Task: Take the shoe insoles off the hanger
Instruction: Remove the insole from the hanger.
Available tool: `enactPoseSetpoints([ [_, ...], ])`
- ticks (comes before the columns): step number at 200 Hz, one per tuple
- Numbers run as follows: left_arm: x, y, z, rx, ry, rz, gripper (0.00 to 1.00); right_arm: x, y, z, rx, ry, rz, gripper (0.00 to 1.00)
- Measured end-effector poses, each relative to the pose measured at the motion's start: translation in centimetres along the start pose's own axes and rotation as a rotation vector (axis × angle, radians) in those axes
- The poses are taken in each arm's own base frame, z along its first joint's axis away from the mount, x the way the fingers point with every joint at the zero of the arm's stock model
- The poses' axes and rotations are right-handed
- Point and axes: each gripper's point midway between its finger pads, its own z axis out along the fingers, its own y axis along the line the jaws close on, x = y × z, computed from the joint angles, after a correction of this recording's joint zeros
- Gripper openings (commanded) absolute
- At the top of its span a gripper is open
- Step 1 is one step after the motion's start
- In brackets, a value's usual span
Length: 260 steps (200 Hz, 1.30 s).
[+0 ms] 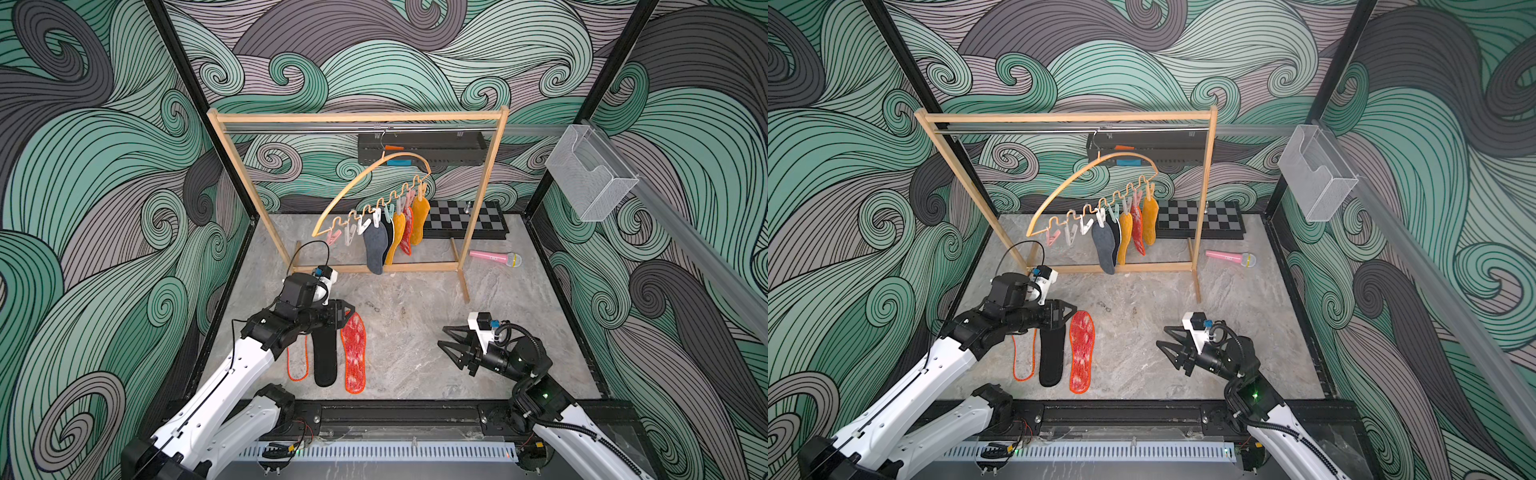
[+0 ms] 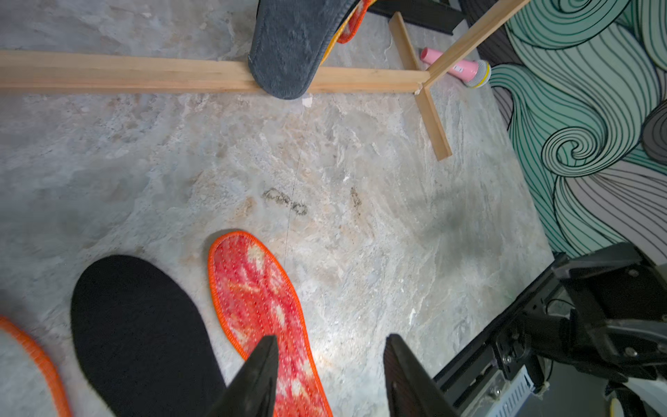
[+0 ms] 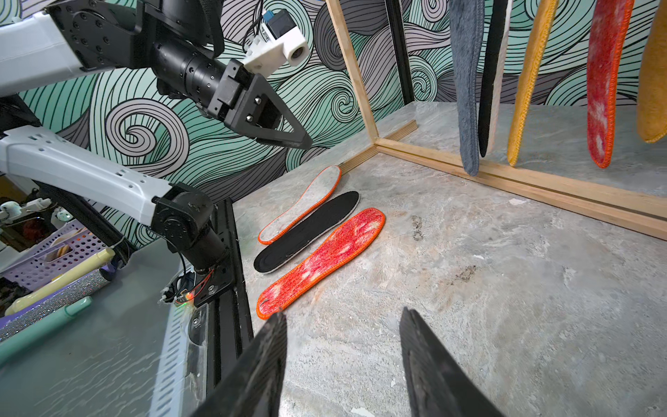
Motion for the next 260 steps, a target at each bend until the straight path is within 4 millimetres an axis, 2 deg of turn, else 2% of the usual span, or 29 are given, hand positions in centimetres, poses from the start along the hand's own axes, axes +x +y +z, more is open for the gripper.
enactPoseSetpoints([
  [24, -0.7, 0.8, 2.9, 0.014, -0.015, -0.010, 0.53, 0.2, -0.1, 0.0, 0.002, 0.005, 0.006, 0.52],
  [46, -2.2, 2.1, 5.4, 0.005, -0.031, -0.024, 0.55, 0.3, -0.1, 0.0, 0.003, 0.006, 0.008, 0.52],
  [70, -3.5, 3.4, 8.2, 0.004, -0.047, 0.019, 0.59, 0.4, -0.1, 0.0, 0.003, 0.007, 0.010, 0.53],
  [94, -4.8, 4.1, 10.1, 0.016, -0.071, 0.093, 0.65, 0.4, -0.1, 0.0, 0.003, 0.007, 0.011, 0.52],
  [120, -6.6, 4.8, 10.8, 0.055, -0.136, 0.168, 0.67, 0.4, -0.1, 0.0, 0.003, 0.007, 0.013, 0.53],
  [168, -9.9, 6.3, 11.0, 0.145, -0.231, 0.298, 0.71, 1.0, -0.4, 0.1, 0.005, 0.016, 0.025, 0.53],
  [189, -11.8, 6.0, 11.2, 0.201, -0.256, 0.372, 0.71, 1.2, -0.5, 0.1, 0.009, 0.018, 0.032, 0.53],
  [225, -16.3, 4.8, 11.1, 0.326, -0.335, 0.521, 0.71, 2.0, -1.0, 0.4, 0.024, 0.048, 0.057, 0.53],
  [260, -17.1, 4.6, 11.7, 0.423, -0.356, 0.600, 0.71, 2.7, -1.3, 0.6, 0.034, 0.078, 0.075, 0.53],
])
